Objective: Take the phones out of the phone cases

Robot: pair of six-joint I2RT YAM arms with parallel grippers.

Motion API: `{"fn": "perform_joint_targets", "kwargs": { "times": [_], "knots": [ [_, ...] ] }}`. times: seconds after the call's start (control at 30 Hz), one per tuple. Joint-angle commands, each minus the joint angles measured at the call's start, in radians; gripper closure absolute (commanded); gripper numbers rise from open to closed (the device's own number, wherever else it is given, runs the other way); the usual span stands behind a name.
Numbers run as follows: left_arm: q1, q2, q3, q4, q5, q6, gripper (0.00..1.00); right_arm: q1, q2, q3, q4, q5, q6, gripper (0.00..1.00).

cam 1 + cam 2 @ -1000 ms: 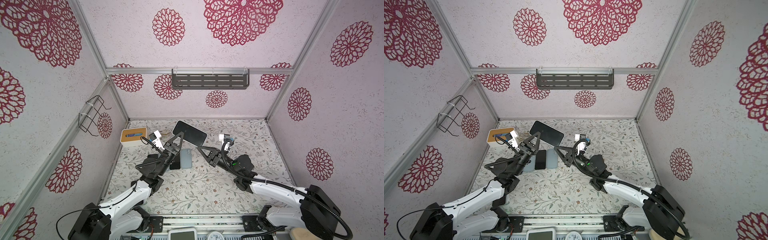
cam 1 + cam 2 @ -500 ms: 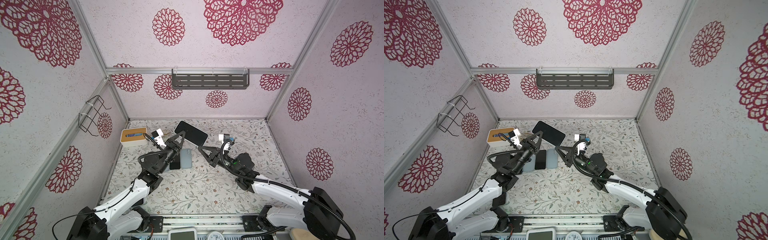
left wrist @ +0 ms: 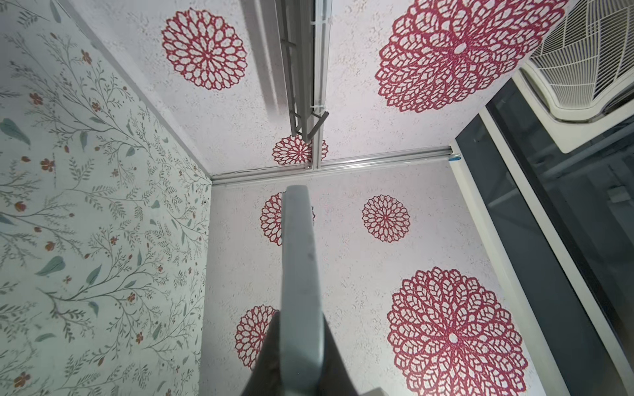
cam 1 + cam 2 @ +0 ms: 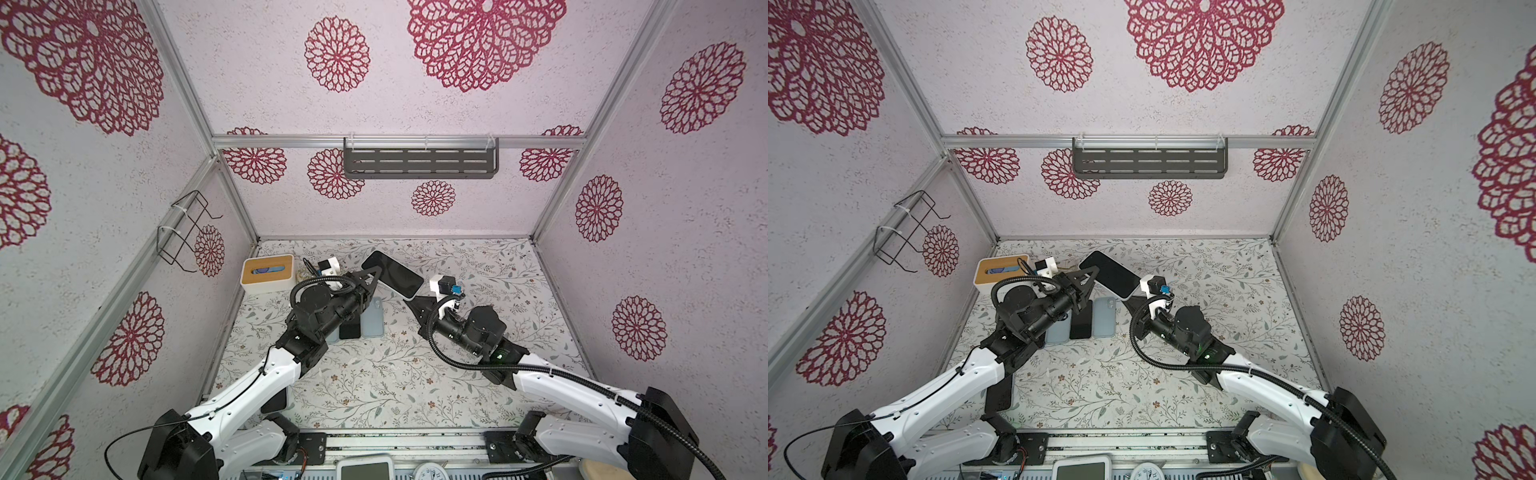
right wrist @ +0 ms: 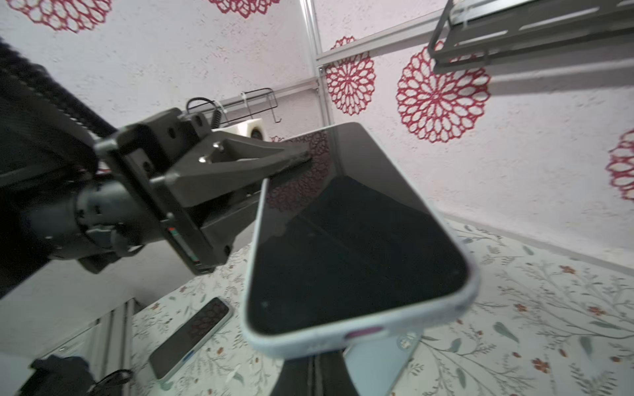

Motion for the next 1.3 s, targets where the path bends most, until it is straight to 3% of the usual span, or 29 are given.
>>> {"fn": "perform_joint_targets", "kwargs": {
  "times": [0.0, 0.1, 0.13, 0.23, 0.37, 0.73, 1.27],
  "knots": [
    [0.026, -0.054, 0.028, 0.006, 0.044, 0.014, 1.0, -0.015, -0.071, -0.01, 0.104, 0.029, -0.043, 1.0],
    [0.07, -0.077, 0.019, 0.025, 0.059, 0.018, 1.0, -0.02, -0.126, -0.101, 0.148, -0.018, -0.002, 0.78],
    [0.075, -0.079, 0.013, 0.054, 0.056, 0.023, 1.0, -0.024, -0.141, -0.126, 0.154, -0.032, 0.027, 0.64],
    [0.078, -0.05, -0.001, 0.201, 0.063, 0.023, 1.0, -0.026, -0.158, -0.18, 0.219, -0.093, 0.124, 0.36],
    [0.074, 0.005, -0.032, 0.409, 0.062, 0.021, 1.0, -0.026, -0.109, -0.214, 0.419, -0.134, 0.307, 0.24],
    [0.04, 0.011, -0.077, 0.514, 0.031, 0.054, 1.0, -0.052, 0.104, -0.118, 0.737, -0.157, 0.621, 0.3],
    [0.042, 0.002, -0.109, 0.527, 0.001, 0.056, 1.0, -0.054, 0.268, -0.048, 0.928, -0.235, 0.785, 0.54]
  ]
}}
